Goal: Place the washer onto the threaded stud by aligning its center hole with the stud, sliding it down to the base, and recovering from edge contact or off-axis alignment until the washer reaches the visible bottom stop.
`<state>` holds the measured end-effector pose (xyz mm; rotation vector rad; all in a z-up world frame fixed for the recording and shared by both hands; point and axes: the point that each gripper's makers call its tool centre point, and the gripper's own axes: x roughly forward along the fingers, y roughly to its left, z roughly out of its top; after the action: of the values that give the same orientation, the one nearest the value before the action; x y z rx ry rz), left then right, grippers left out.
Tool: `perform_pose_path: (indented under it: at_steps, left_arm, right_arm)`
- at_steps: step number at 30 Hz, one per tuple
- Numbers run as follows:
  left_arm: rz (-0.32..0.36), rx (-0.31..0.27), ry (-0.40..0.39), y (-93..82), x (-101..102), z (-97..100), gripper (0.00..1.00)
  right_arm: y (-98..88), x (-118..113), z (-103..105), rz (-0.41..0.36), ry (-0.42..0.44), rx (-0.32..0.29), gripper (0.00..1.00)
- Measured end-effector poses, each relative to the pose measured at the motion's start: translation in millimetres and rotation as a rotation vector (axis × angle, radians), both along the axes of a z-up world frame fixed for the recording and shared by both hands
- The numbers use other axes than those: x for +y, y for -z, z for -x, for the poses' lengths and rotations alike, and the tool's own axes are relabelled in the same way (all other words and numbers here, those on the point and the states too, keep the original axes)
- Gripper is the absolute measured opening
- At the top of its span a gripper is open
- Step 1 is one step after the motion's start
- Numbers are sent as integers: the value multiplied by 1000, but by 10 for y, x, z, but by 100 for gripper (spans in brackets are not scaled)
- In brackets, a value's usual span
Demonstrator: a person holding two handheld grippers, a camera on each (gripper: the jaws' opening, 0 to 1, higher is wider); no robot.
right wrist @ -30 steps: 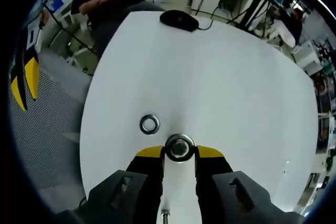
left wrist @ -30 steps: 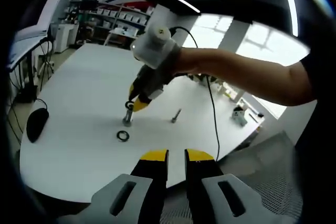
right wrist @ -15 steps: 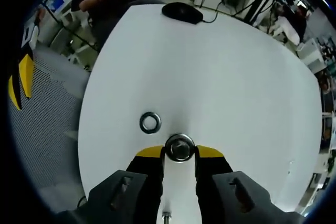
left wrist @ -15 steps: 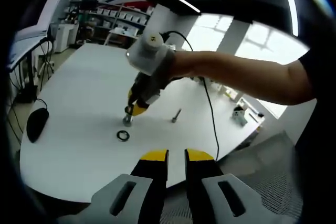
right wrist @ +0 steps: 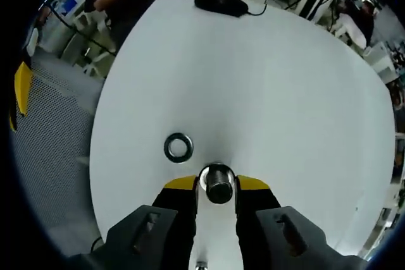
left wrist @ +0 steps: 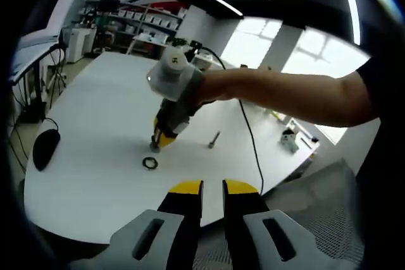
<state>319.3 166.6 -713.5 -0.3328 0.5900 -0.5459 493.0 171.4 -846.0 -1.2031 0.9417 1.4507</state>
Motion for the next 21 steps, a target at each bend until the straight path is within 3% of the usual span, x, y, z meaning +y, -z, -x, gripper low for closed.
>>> perform_pose_path:
  at_steps: [16,19,21]
  left_arm:
    - [1,-8,0,-11,0,-11,10]
    - [2,-8,0,-11,1,-12,10]
    - [2,-6,-1,-8,3,-12,10]
  right_arm:
    - [100,-16,-12,21,-2,6,23]
    - [82,-13,1,5,-13,9,25]
    - [30,60,-3,-48,25,5,31]
